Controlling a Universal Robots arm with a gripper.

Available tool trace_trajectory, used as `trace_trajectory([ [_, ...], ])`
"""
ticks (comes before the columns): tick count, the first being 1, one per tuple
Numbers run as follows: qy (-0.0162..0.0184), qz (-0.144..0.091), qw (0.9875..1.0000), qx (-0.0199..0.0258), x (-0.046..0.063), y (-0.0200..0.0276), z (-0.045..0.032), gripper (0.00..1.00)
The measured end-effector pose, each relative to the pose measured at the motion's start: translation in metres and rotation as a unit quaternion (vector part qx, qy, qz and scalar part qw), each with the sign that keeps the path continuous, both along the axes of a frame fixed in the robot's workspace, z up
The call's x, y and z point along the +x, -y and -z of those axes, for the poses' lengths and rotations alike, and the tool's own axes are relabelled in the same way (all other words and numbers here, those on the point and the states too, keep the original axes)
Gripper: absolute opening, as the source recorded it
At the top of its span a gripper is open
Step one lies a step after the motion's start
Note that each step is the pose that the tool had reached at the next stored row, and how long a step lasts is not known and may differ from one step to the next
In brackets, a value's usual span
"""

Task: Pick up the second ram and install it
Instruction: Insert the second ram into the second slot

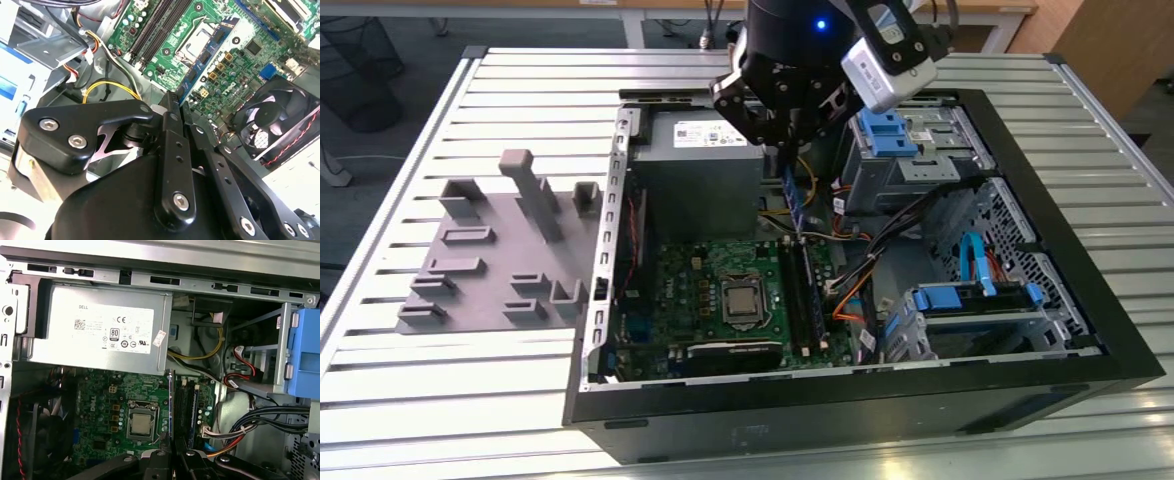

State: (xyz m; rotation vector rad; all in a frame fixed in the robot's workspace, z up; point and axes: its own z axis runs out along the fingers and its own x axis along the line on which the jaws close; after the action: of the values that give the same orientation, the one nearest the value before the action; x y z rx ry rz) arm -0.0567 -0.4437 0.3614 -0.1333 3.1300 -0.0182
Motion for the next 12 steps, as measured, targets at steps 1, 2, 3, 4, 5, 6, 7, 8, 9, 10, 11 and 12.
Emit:
trace_trajectory([
  [1, 0.0000, 0.005, 1.0000, 0.0000, 0.0000, 0.0000, 0.0000, 0.14],
  [2, 0.0000, 0.009, 1.0000, 0.0000, 0.0000, 0.0000, 0.0000, 0.14],
  [3, 0.0000, 0.011, 0.9999, 0.0000, 0.0000, 0.0000, 0.0000, 0.14],
  [4, 0.0000, 0.011, 0.9999, 0.0000, 0.0000, 0.0000, 0.0000, 0.14],
  [5, 0.0000, 0.011, 0.9999, 0.0000, 0.0000, 0.0000, 0.0000, 0.14],
  [6, 0.0000, 0.011, 0.9999, 0.0000, 0.0000, 0.0000, 0.0000, 0.14],
  [7, 0.0000, 0.011, 0.9999, 0.0000, 0.0000, 0.0000, 0.0000, 0.14],
  [8, 0.0000, 0.011, 0.9999, 0.0000, 0.0000, 0.0000, 0.0001, 0.14],
  [9, 0.0000, 0.011, 0.9999, 0.0000, 0.0000, 0.0000, 0.0001, 0.14],
  [10, 0.0000, 0.011, 0.9999, 0.0000, 0.0000, 0.0000, 0.0000, 0.14],
  [11, 0.0000, 0.011, 0.9999, 0.0000, 0.0000, 0.0000, 0.0000, 0.14],
  [12, 0.0000, 0.011, 0.9999, 0.0000, 0.0000, 0.0000, 0.0000, 0.14],
])
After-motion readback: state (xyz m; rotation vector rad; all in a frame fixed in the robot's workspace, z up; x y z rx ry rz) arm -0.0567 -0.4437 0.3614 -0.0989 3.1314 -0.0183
